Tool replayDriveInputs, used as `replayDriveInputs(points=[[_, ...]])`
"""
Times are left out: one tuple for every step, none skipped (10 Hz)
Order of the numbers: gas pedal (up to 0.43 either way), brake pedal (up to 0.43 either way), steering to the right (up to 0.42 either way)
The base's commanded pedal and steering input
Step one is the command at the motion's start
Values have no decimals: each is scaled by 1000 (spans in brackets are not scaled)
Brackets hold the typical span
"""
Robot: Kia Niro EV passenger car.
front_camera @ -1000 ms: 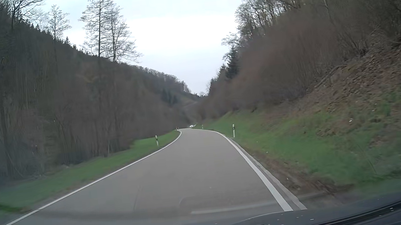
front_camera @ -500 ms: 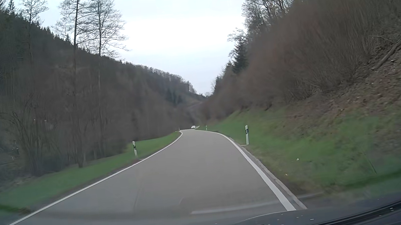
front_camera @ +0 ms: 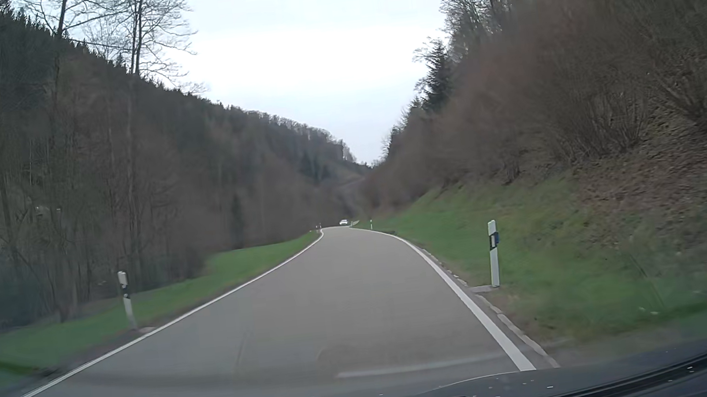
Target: Follow the waypoints while adhering to traffic rules and regulations
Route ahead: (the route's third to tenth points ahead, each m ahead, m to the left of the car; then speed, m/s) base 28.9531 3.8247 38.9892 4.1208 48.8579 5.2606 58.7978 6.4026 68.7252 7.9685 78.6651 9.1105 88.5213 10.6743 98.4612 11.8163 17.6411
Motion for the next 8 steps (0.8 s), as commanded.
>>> replayDriveInputs(points=[[331, 0, -7], [331, 0, -5], [331, 0, -5], [319, 0, -5], [260, 0, -5], [8, 0, -6], [0, 0, -7], [0, 0, -10]])
